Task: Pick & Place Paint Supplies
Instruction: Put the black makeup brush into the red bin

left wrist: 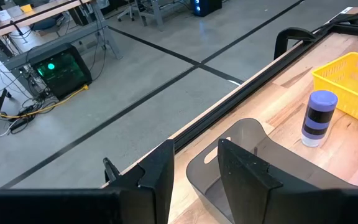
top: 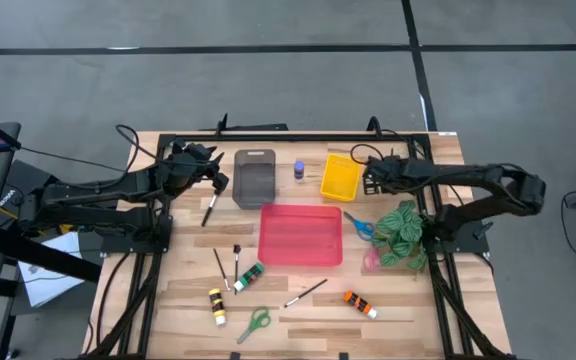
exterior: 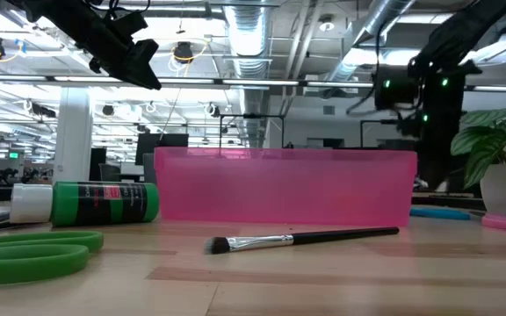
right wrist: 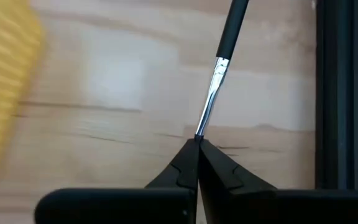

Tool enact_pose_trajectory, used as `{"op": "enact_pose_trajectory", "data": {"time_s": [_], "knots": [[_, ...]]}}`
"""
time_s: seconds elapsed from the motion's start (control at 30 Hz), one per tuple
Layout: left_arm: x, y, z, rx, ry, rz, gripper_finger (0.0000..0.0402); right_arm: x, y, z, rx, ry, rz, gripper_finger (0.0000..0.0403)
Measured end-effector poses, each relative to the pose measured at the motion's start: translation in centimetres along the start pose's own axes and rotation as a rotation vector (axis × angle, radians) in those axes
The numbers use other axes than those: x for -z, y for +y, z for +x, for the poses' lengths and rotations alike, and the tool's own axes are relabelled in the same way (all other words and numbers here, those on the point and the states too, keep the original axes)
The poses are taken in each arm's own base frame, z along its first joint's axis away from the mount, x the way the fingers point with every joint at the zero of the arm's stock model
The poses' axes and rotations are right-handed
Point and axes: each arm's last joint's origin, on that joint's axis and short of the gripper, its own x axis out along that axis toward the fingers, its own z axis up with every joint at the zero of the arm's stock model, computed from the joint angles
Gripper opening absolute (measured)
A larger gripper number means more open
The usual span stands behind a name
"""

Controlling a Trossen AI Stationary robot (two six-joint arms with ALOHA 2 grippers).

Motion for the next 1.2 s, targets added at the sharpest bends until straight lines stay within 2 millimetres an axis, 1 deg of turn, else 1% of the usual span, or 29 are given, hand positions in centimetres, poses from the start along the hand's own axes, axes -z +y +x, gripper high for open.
{"op": "enact_pose_trajectory", "data": {"time_s": [0.17, 0.33, 0.5, 0.67, 0.83, 1.03, 1.2], "knots": [[0.0, 0.0, 0.0, 0.0, 0.0, 0.0, 0.0117, 0.0, -0.7, -2.7, -0.121, -0.092, 0.023, 0.0], [0.0, 0.0, 0.0, 0.0, 0.0, 0.0, 0.0117, 0.2, -1.4, -4.9, -0.245, -0.162, 0.035, 0.0], [0.0, 0.0, 0.0, 0.0, 0.0, 0.0, 0.0117, 0.6, -1.2, -7.0, -0.423, -0.246, -0.016, 0.0], [0.0, 0.0, 0.0, 0.0, 0.0, 0.0, 0.0117, 1.1, 0.0, -9.0, -0.627, -0.33, -0.101, 0.0], [0.0, 0.0, 0.0, 0.0, 0.0, 0.001, 0.0117, 1.7, 1.5, -10.6, -0.775, -0.424, -0.207, 0.0], [0.0, 0.0, 0.0, 0.0, 0.0, 0.002, 0.0117, 3.2, 3.8, -11.7, -0.899, -0.489, -0.341, 0.0], [0.0, 0.0, 0.0, 0.0, 0.0, 0.001, 0.0117, 4.9, 5.4, -12.4, -0.981, -0.554, -0.538, 0.0]]}}
